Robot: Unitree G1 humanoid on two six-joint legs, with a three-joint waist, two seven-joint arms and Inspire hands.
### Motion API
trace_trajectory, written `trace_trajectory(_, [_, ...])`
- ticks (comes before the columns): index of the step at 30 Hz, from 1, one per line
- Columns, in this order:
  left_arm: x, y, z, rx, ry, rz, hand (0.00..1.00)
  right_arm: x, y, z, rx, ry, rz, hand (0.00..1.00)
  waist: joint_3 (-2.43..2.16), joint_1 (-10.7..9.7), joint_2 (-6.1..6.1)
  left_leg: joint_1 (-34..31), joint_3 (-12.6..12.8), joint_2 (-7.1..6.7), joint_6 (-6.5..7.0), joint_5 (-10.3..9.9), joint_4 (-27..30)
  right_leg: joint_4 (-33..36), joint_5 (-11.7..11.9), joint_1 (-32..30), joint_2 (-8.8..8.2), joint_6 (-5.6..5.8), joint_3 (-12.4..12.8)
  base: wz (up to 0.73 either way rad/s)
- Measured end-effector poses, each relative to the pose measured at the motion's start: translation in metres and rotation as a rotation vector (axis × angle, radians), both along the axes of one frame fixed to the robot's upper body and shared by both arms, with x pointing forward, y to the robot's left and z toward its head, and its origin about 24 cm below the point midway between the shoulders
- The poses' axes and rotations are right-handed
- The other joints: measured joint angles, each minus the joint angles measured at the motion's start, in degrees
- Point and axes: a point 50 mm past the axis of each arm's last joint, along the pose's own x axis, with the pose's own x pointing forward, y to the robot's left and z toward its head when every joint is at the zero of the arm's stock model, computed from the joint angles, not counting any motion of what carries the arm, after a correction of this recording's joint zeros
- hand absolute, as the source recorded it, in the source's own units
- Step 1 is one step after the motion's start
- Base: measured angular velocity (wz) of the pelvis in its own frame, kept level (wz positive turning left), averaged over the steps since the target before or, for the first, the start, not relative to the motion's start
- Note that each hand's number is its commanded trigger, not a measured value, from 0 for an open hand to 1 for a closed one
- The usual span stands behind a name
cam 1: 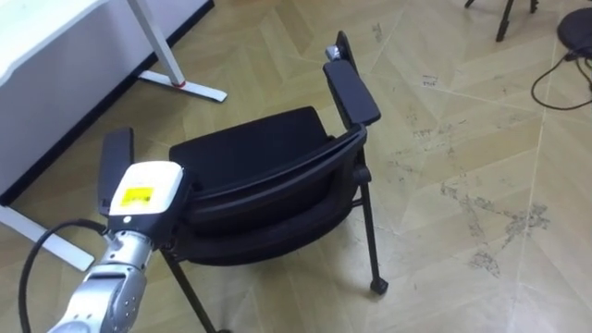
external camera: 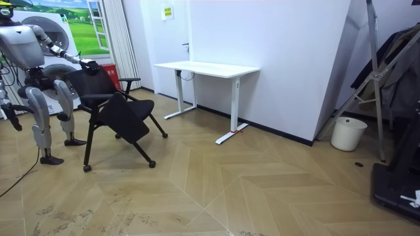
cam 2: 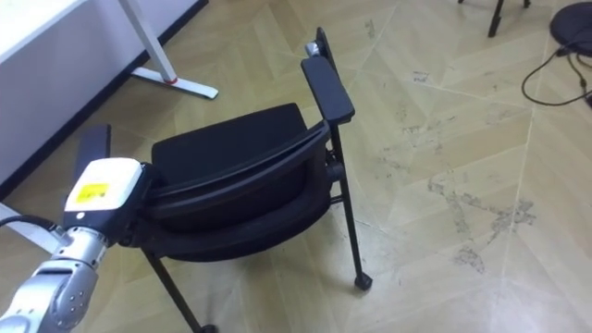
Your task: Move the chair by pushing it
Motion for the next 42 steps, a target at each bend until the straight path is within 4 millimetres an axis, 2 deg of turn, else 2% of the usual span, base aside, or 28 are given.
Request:
trace_trajectory(3, [0.000, 0.000, 0.000, 0.000, -0.001, -0.001, 1.00, -0.002, 0.001, 0.000, 0.016, -0.008, -0.004, 0.00, -0.23, 0.3, -0.02, -0.1, 0.3, 0.02, 0.00, 0.0, 0.0, 0.2, 0.0, -0.3, 0.01, -0.01, 0.2, -0.06])
trace_trajectory(8, [0.000, 0.000, 0.000, 0.002, 0.002, 0.003, 1.00, -0.004, 0.003, -0.001, 0.046, -0.025, 0.001, 0.00, -0.27, 0.3, -0.08, -0.1, 0.4, 0.12, 0.01, 0.0, 0.0, 1.0, 0.1, -0.5, 0.15, -0.04, 0.8, -0.04])
trace_trajectory(13, [0.002, 0.002, 0.000, 0.006, 0.009, 0.009, 1.00, -0.018, 0.004, -0.001, 0.089, -0.034, -0.064, 0.00, -0.30, 0.1, -0.15, 0.1, 0.9, 0.14, 0.04, 0.0, 0.0, 1.0, 0.2, -0.6, 0.16, -0.03, 1.1, -0.02])
trace_trajectory(16, [0.003, 0.003, -0.002, -0.005, 0.015, 0.016, 1.00, -0.030, -0.001, 0.000, 0.083, -0.030, -0.152, 0.00, -0.26, -0.2, 0.27, 0.1, 1.5, 0.22, 0.31, -0.2, 0.0, 1.2, 0.3, -1.3, 0.29, 0.03, 1.8, -0.11])
trace_trajectory(19, [0.003, 0.007, -0.001, -0.005, 0.018, 0.022, 1.00, -0.043, -0.006, 0.002, 0.059, -0.048, -0.308, 0.00, -0.11, -0.4, 0.74, 0.1, 1.9, 0.23, 0.55, -0.3, 0.0, 1.9, 0.3, -1.6, 0.40, 0.11, 2.6, -0.13])
trace_trajectory(23, [0.003, 0.017, 0.003, 0.008, 0.012, 0.020, 1.00, -0.056, -0.018, 0.007, 0.001, -0.135, -0.695, 0.00, -0.05, -1.6, 0.85, -1.1, 2.2, 0.22, 0.72, -0.5, 0.0, 3.0, 0.4, -3.9, 0.51, 0.27, 3.6, -0.09])
trace_trajectory(26, [0.001, 0.025, 0.002, -0.003, 0.007, 0.027, 1.00, -0.065, -0.034, 0.015, -0.074, -0.216, -0.979, 0.00, -0.20, -3.5, 0.70, -1.7, 2.7, 0.14, 0.86, -0.6, 0.0, 3.1, 0.4, -4.5, 0.61, 0.39, 4.5, -0.01])
trace_trajectory(29, [-0.002, 0.034, -0.001, 0.013, -0.017, 0.029, 1.00, -0.063, -0.052, 0.024, -0.145, -0.271, -1.151, 0.00, -0.37, -4.1, 0.42, -2.1, 3.7, 0.11, 0.88, -0.6, 0.1, 4.3, 0.3, -5.7, 0.83, 0.53, 6.0, -0.14])
trace_trajectory(31, [-0.003, 0.039, -0.001, 0.026, -0.028, 0.030, 1.00, -0.059, -0.063, 0.031, -0.192, -0.297, -1.196, 0.00, -0.77, -5.0, 0.01, -2.7, 3.8, 0.11, 0.89, -0.6, 0.3, 5.0, 0.3, -6.7, 0.88, 0.56, 6.1, -0.04])
trace_trajectory(34, [-0.004, 0.049, 0.002, 0.040, -0.034, 0.027, 1.00, -0.043, -0.093, 0.060, -0.315, -0.419, -1.223, 0.00, -0.89, -5.5, -0.73, -3.8, 4.7, 0.07, 1.09, -0.7, 1.2, 6.0, 0.3, -8.2, 0.99, 0.64, 7.6, -0.16])
trace_trajectory(37, [-0.006, 0.058, 0.003, 0.053, -0.058, 0.034, 1.00, -0.027, -0.116, 0.092, -0.457, -0.543, -1.249, 0.00, -1.44, -6.3, -1.49, -5.2, 4.7, 0.28, 1.43, -1.3, 2.0, 6.0, 0.5, -9.3, 1.20, 0.81, 7.6, 0.00])
trace_trajectory(40, [-0.007, 0.059, 0.002, 0.053, -0.064, 0.031, 1.00, -0.021, -0.126, 0.112, -0.514, -0.598, -1.303, 0.00, -1.58, -6.4, -1.61, -5.5, 4.7, 0.24, 1.59, -1.5, 2.2, 6.1, 0.8, -9.2, 1.18, 0.97, 7.8, -0.01])
trace_trajectory(42, [-0.007, 0.060, 0.004, 0.052, -0.068, 0.022, 1.00, -0.012, -0.138, 0.141, -0.575, -0.690, -1.372, 0.00, -1.53, -6.4, -1.58, -5.4, 4.9, 0.10, 1.69, -1.6, 2.2, 6.1, 0.8, -9.3, 1.19, 1.02, 8.5, -0.04])
